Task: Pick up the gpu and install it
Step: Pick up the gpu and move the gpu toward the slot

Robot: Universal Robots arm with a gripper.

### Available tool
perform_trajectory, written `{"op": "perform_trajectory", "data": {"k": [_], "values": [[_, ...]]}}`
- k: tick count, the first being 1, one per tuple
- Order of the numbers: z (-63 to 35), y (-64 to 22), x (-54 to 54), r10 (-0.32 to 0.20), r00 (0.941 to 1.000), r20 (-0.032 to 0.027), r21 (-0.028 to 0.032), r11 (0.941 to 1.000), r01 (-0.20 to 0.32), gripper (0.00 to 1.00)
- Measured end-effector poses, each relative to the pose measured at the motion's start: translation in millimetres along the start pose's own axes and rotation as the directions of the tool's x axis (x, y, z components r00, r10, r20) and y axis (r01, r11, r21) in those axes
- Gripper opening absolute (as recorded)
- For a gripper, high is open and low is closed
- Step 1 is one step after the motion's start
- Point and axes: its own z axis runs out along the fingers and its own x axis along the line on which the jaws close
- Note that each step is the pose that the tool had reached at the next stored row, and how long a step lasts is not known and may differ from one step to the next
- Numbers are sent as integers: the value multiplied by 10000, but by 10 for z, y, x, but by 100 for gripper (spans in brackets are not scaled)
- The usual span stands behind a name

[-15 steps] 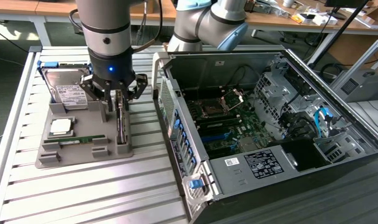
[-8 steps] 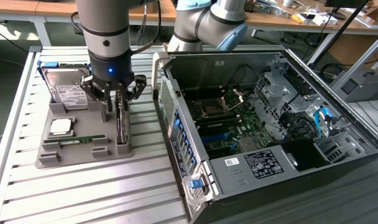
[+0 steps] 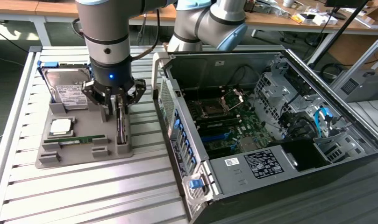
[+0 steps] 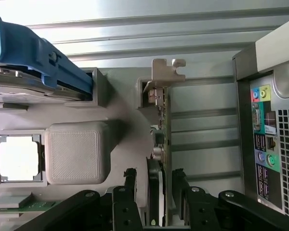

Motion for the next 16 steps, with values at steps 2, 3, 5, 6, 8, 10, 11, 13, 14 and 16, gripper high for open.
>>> {"op": "perform_trajectory", "data": {"k": [2,3,5,6,8,10,11,13,14,16], "values": [[29,-1,1,0,10000,1,-1,10000,0,43],[42,-2,1,0,10000,1,-1,10000,0,43],[57,-2,1,0,10000,1,-1,10000,0,43],[58,-3,2,0,10000,-1,1,10000,0,43],[58,-3,2,0,10000,-1,1,10000,0,43],[58,-3,1,0,10000,-1,1,10000,0,43],[59,-3,1,0,10000,0,0,10000,0,43],[59,-3,1,0,10000,0,0,10000,0,42],[59,-3,1,1,10000,1,0,10000,-1,35],[59,-3,1,0,10000,0,0,10000,0,29]]}}
